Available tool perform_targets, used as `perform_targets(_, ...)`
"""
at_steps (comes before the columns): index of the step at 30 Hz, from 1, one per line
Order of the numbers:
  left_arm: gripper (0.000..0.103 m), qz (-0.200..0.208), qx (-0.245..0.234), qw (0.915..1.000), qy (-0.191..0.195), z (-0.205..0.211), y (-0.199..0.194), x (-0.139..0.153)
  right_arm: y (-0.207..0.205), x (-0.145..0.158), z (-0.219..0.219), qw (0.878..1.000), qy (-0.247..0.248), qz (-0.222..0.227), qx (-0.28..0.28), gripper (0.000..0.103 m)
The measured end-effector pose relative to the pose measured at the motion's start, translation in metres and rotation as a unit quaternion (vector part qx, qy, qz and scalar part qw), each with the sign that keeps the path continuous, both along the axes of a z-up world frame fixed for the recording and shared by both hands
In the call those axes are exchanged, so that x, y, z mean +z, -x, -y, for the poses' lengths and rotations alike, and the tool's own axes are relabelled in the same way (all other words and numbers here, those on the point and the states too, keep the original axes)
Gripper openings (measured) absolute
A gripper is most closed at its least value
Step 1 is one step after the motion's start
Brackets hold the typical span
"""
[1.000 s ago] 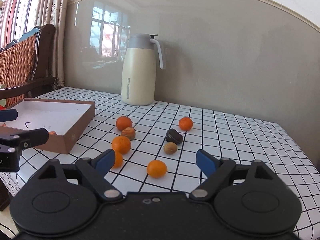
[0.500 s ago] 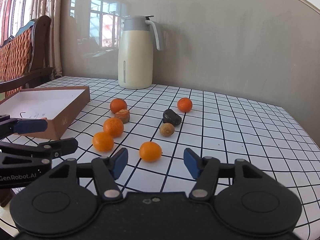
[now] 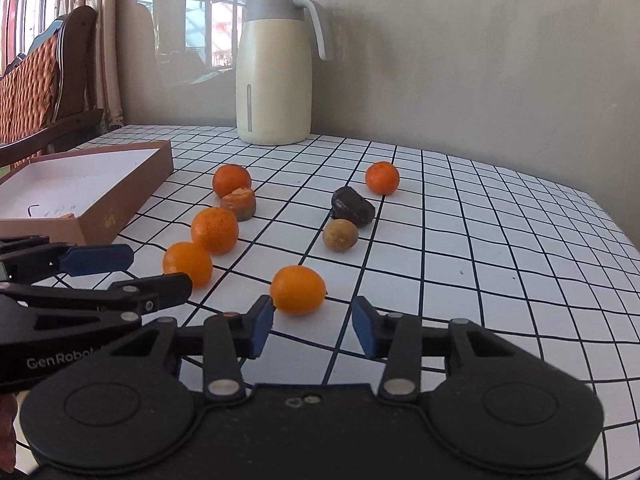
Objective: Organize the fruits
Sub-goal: 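Close the left gripper around the large orange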
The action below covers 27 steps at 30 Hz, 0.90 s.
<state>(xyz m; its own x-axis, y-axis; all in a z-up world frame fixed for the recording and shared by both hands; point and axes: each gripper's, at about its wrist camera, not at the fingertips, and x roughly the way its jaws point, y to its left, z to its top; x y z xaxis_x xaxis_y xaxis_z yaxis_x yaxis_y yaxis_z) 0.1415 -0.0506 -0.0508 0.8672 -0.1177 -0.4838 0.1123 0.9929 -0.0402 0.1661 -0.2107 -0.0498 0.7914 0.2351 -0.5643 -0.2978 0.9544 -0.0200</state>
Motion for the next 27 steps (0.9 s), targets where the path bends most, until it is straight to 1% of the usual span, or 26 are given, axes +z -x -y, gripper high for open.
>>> perform_targets(4,0.054,-0.011,0.004,0.9999,0.008,-0.002,-0.013,-0.004,-0.009,-0.002,-0.001,1.000,-0.004,-0.005,0.005,0.034)
perform_targets(8,0.054,-0.011,0.001,0.9998,0.019,-0.005,-0.022,-0.005,-0.017,-0.001,-0.002,1.000,-0.011,-0.005,0.005,0.034)
perform_targets(10,0.053,-0.014,-0.001,0.9996,0.025,-0.006,-0.026,-0.006,-0.021,-0.002,-0.002,1.000,-0.017,-0.011,0.008,0.031)
perform_targets(14,0.048,-0.019,-0.010,0.9994,0.026,-0.003,-0.031,-0.008,-0.026,-0.004,0.000,0.999,-0.026,-0.022,0.009,0.026)
perform_targets(15,0.047,-0.021,-0.012,0.9994,0.025,-0.001,-0.032,-0.008,-0.027,-0.004,0.000,0.999,-0.029,-0.025,0.010,0.023)
perform_targets(17,0.040,-0.028,-0.015,0.9991,0.028,0.000,-0.033,-0.010,-0.027,-0.004,0.002,0.999,-0.032,-0.027,0.013,0.023)
perform_targets(18,0.037,-0.030,-0.016,0.9992,0.023,0.003,-0.033,-0.010,-0.027,-0.004,0.002,0.999,-0.032,-0.027,0.014,0.023)
perform_targets(20,0.037,-0.029,-0.017,0.9993,0.014,0.006,-0.032,-0.010,-0.026,-0.004,0.002,0.999,-0.030,-0.026,0.013,0.023)
perform_targets(27,0.037,-0.020,-0.025,0.9995,0.006,0.010,-0.025,-0.008,-0.021,-0.001,0.003,0.999,-0.027,-0.020,0.008,0.023)
